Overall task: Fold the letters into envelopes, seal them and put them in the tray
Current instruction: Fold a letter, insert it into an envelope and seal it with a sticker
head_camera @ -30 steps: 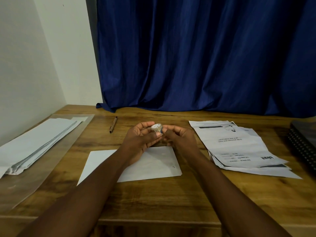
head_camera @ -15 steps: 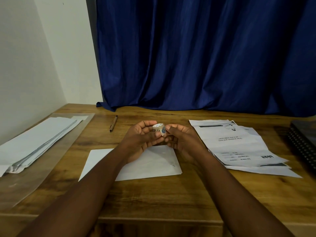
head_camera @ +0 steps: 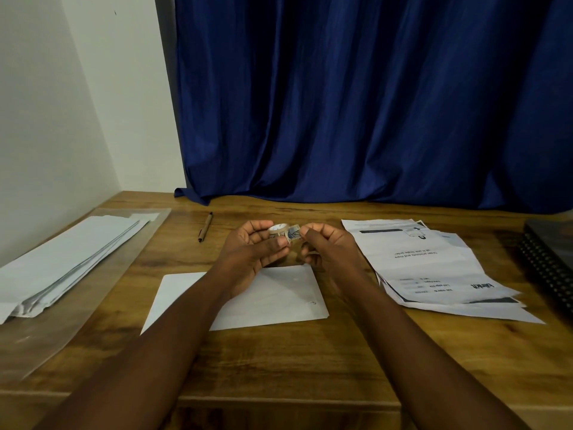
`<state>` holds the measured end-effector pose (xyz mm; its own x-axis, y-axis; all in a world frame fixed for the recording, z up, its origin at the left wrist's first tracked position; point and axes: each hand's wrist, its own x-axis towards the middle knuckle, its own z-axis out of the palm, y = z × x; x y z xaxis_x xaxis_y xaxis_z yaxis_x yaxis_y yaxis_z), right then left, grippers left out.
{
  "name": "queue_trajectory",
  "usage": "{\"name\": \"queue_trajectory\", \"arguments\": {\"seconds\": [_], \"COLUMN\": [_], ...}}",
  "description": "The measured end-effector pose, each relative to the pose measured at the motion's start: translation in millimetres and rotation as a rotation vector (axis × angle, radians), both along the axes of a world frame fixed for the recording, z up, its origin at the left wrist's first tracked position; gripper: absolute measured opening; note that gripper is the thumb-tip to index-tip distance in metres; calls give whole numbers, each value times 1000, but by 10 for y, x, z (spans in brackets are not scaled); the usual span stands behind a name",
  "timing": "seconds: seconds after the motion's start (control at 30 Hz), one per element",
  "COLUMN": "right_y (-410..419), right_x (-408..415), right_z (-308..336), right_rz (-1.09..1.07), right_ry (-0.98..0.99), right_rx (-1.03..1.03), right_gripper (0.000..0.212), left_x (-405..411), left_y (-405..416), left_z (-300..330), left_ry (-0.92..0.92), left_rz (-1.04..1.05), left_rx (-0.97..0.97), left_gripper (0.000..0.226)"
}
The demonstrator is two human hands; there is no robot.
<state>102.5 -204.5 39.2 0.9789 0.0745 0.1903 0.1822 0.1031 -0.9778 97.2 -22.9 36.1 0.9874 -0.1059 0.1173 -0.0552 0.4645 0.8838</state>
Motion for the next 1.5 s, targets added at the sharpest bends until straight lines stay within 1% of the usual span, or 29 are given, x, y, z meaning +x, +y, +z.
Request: {"name": "queue_trajectory", "arguments": {"seconds": [0.27, 0.37, 0.43, 0.5, 0.6, 0.67, 0.73, 0.83, 0.93, 1.03, 1.1, 1.17, 1.27, 1.3, 1.33, 1.4, 1.5], "right_y": [44, 2, -17, -32, -58, -95, -121, -154, -200, -265, -290, -290, -263, -254, -243, -221, -186], "right_x": [-15, -12, -1, 14, 24, 32, 42, 61, 74, 50, 18, -25, -72, -84, -96, -112, -105], "right_z": [-15, 32, 49, 55, 52, 35, 19, 2, -9, -33, -53, -52, -45, -47, -51, -51, 11], "right_rz": [-67, -88, -88, -83, -68, -66, -74, -85, -80, -92, -89, -68, -37, -27, -13, 38, 131], "right_ry": [-66, -42, 13, 91, 147, 158, 177, 203, 213, 205, 196, 180, 129, 114, 98, 73, 22], "right_rx": [19, 92, 130, 153, 135, 111, 86, 51, 52, 23, -34, -69, -128, -169, -216, -307, -467], "right_gripper": [11, 10, 13, 17, 24, 29, 31, 28, 27, 24, 23, 25, 35, 37, 36, 30, 13], "left_x": [-3, 7, 20, 53, 131, 167, 197, 215, 235, 199, 144, 48, -174, -262, -350, -491, -585], "left_y": [-2, 9, 32, 55, 171, 292, 401, 468, 490, 475, 427, 334, 180, 143, 124, 132, 191], "left_z": [-6, -6, -15, -31, -68, -113, -161, -246, -331, -289, -196, -97, -35, -66, -120, -264, -423], "left_ry": [27, 38, 21, -34, -136, -156, -141, -114, -150, -199, -303, -431, -474, -504, -535, -555, -545], "left_rz": [62, 101, 112, 197, 433, 541, 595, 632, 612, 594, 654, 653, 416, 347, 304, 296, 302], "left_rx": [-17, -26, 35, 232, 610, 775, 906, 1170, 1242, 1288, 1238, 1238, 1366, 1427, 1478, 1539, 1480], "left_gripper": [58, 59, 60, 58, 52, 53, 54, 47, 45, 58, 59, 48, 33, 31, 34, 45, 49]}}
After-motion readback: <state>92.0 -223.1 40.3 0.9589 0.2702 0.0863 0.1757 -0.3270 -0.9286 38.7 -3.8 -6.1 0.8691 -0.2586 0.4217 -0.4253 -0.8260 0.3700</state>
